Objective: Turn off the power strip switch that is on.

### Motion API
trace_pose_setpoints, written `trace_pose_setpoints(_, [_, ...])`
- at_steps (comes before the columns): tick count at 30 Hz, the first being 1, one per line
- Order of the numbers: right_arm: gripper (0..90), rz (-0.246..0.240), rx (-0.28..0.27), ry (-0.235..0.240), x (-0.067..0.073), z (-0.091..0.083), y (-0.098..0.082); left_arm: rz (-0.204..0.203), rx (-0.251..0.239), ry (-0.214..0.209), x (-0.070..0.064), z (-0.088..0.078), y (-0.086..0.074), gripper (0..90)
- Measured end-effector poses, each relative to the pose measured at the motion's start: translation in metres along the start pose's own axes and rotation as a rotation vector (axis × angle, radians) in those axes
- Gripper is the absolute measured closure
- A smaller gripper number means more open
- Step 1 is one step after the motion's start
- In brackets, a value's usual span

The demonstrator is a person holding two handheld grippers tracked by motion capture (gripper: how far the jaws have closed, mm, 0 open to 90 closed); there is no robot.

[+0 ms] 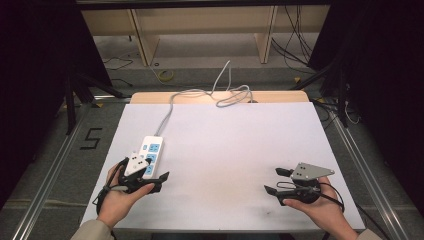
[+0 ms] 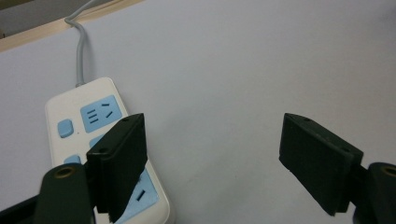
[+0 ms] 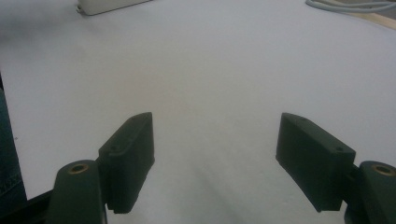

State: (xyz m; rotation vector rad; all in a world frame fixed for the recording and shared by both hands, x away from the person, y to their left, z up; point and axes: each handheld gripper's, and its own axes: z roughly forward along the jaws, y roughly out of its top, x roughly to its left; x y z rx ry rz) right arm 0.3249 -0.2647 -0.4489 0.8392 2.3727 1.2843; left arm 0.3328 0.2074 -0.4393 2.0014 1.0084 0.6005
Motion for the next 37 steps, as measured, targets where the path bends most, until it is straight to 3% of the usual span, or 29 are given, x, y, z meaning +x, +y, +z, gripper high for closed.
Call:
trace_pose_setpoints(10, [28.3,0.002,0.001,0.001,-0.001,0.0,0.0,-0.009,0.014,0.034,-0.006,-0.006,-0.016,23.2])
trace_pose_setpoints(17, [28.3,-0.004,0.001,0.002,-0.001,0.001,0.0,-0.018,0.032,0.035,-0.007,-0.011,-0.025,22.6])
trace_pose_setpoints(37, [28.1,-0.002,0.002,0.001,-0.003,0.001,0.0,-0.017,0.052,0.033,-0.007,-0.008,-0.026,21.5])
